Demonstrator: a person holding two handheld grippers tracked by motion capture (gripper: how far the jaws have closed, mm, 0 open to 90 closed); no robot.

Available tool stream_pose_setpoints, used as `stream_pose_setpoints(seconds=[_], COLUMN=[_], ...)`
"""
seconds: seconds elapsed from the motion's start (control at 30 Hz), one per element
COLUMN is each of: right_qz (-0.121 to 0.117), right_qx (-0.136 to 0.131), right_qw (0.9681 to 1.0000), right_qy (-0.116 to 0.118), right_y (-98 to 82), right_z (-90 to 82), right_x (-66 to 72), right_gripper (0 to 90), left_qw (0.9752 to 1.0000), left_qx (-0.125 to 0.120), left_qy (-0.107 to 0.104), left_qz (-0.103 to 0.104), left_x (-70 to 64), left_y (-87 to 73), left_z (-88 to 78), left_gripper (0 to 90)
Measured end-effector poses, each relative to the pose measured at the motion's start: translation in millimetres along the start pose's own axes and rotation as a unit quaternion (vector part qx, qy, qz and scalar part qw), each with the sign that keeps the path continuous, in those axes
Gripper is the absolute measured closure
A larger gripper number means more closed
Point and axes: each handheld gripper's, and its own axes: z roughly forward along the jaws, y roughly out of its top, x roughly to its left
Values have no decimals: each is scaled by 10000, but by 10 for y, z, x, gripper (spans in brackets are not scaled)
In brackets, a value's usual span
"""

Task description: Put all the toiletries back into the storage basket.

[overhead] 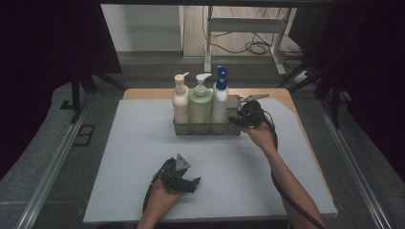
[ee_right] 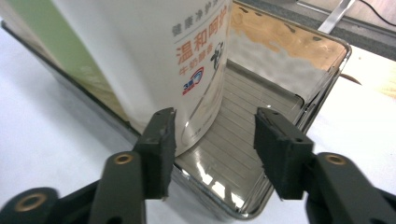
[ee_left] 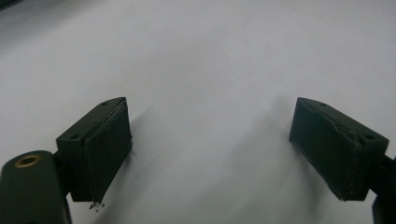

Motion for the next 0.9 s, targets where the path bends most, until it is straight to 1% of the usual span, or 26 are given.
stream_pose_setpoints(seconds=[0.13,0.2,0.27,0.43,0.67,0.77,0.9], right_qz=[-38,-69,-128,-170,-260,-300,-328], right_qx=[-60,-43,-41,-101,-99,-59,-10], right_qw=[10000,10000,9999,9998,9996,9995,9994], right_qy=[41,36,37,64,75,72,135], right_y=[-22,-34,-55,-116,-265,-354,-479], right_z=[-72,-101,-138,-234,-362,-409,-452], right_x=[13,22,33,61,91,102,117], right_gripper=[397,358,346,295,245,216,186], left_qw=[10000,10000,10000,10000,10000,10000,10000], left_qx=[-9,-9,-9,-13,-15,-11,-13], left_qy=[2,4,4,3,5,6,4], left_qz=[1,3,4,-4,-1,-1,-4], left_x=[-1,-1,-1,-3,-4,-4,-4], left_y=[-1,-1,-1,-1,-1,0,0], left_z=[1,1,1,0,0,-1,-1], left_gripper=[128,128,128,128,129,129,129])
